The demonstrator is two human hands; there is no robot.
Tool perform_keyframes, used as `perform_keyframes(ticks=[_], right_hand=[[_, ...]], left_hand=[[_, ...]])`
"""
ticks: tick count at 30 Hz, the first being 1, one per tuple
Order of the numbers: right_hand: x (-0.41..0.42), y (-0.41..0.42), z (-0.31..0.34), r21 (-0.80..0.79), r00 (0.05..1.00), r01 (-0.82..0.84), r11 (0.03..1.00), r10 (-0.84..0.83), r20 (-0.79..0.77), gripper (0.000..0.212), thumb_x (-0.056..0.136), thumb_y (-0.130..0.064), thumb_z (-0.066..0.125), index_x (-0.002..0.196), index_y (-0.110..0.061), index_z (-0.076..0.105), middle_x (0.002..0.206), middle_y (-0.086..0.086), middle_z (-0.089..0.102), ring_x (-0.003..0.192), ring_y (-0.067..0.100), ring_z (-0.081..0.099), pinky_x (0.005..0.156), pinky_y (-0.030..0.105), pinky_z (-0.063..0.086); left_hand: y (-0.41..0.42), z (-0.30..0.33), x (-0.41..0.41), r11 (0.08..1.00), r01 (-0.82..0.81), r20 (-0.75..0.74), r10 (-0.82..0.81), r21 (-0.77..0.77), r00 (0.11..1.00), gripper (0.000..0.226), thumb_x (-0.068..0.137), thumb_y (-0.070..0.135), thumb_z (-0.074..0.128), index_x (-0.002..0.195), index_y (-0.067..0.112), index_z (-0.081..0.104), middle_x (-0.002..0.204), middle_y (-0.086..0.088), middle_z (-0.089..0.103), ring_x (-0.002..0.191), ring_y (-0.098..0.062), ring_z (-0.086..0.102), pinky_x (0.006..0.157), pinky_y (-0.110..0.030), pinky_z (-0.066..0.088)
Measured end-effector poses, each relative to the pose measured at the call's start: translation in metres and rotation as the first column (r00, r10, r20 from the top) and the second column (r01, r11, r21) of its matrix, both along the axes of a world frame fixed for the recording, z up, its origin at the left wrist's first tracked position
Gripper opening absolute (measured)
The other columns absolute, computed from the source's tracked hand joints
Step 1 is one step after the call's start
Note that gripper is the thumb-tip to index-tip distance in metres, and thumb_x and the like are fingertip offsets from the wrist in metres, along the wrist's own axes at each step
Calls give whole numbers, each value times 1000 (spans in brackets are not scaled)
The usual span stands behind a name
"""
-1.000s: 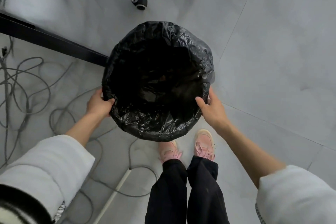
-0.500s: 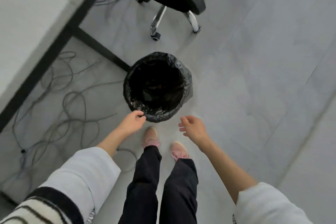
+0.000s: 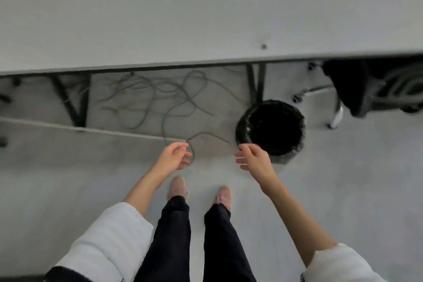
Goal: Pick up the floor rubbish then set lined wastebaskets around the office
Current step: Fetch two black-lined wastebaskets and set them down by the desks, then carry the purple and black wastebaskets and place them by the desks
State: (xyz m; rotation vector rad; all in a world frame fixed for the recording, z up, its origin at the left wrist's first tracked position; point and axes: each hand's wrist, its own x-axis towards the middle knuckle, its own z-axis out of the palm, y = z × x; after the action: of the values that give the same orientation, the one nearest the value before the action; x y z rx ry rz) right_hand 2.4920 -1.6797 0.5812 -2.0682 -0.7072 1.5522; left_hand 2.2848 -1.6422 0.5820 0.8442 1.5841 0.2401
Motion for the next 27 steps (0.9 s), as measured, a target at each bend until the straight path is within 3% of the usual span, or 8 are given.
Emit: perform_keyframes(ticks=[4,7,11,14,19,27], right_hand=[[-97,24,26,35,975,-221,975,221,3,20,97,-24,45,99,-12,61,91,4,68,77,17,62,75,33,49],[-196,29,39,37,904,-426,904,427,-23,17,97,-22,45,95,-13,60,86,2,66,73,16,60,71,30,47],[-337,26,45,37,747,-661,749,662,-65,15,97,-24,46,95,-16,59,88,5,67,72,18,60,68,28,46],[-444,23,46,48,642,-762,646,763,-81,15,96,-24,46,97,-17,59,88,4,67,76,20,60,72,31,48],[-589,19,51,65,485,-867,494,867,-115,15,96,-23,46,97,-17,59,87,3,65,73,18,59,72,30,47],[-768,55,66,103,257,-958,269,959,-116,16,97,-22,44,104,-16,58,91,4,66,78,20,62,70,28,49]], left_hand=[[-20,36,-102,962,-259,31,257,86,966,32,100,11,34,126,1,49,86,-3,59,68,-12,55,58,-16,44],[-47,55,-185,878,-467,79,461,109,884,29,100,13,36,123,4,52,85,-3,61,69,-13,57,62,-20,44],[-95,70,-299,698,-709,114,700,99,705,19,99,11,39,114,11,50,83,-4,61,56,-7,62,53,-14,46],[-130,73,-390,556,-829,110,821,69,560,15,99,12,40,110,10,49,92,-11,61,65,-16,60,62,-22,46],[-169,72,-519,336,-929,72,934,153,350,15,98,9,40,108,10,51,82,-3,62,70,-18,58,66,-24,45],[-168,88,-657,144,-977,105,981,158,161,18,98,12,41,109,12,55,93,-6,66,79,-20,63,75,-26,50]])
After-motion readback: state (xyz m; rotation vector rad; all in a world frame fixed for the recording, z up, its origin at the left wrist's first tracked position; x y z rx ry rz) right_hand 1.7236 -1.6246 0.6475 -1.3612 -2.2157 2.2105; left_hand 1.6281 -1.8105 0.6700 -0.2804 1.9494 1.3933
